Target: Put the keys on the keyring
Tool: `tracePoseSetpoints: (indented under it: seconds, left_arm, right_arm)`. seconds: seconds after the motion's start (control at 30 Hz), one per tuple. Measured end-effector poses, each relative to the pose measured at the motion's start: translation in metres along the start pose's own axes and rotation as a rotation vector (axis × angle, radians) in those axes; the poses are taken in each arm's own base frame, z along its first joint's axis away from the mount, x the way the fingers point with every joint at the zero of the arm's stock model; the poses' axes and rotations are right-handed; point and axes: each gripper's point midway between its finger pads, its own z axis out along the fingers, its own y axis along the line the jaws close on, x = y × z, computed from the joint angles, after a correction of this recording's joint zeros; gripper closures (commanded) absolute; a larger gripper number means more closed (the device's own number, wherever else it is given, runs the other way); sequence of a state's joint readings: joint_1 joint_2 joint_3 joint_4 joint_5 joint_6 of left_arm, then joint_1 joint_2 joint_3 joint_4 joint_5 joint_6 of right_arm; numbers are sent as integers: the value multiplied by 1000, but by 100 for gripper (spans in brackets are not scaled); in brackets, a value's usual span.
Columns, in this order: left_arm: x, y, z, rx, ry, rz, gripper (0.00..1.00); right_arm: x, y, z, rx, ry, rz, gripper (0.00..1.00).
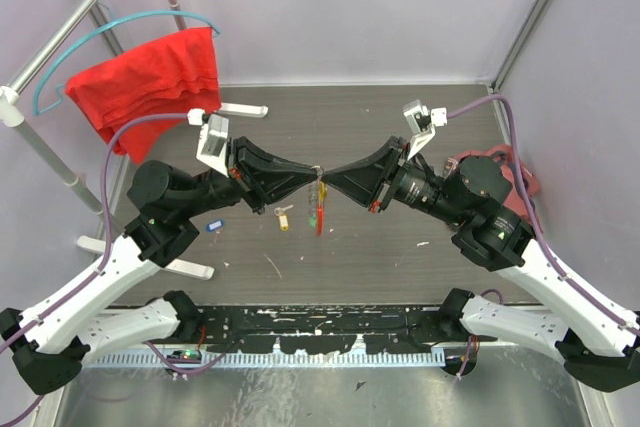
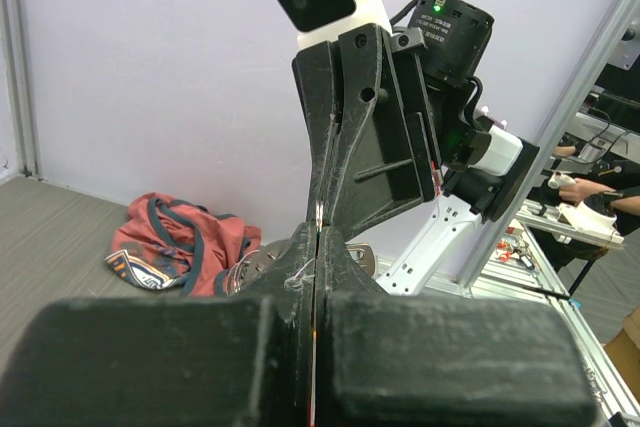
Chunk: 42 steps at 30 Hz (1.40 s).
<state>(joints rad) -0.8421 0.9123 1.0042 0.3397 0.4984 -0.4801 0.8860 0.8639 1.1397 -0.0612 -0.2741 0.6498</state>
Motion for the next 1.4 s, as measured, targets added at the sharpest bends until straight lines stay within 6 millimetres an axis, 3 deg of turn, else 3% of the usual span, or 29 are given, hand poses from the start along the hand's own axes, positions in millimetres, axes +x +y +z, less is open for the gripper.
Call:
tracePoseSetpoints:
  seconds: [0.1, 0.27, 1.4]
  left_arm:
    - [0, 0, 0, 0, 0, 0, 100]
    - [0, 0, 0, 0, 0, 0, 100]
    - [-3, -1, 0, 4, -12, 8, 100]
  right_arm:
    - [0, 0, 0, 0, 0, 0, 97]
    - [1, 0, 0, -2, 5, 0, 84]
    - [9, -13, 0, 46, 34, -9, 71]
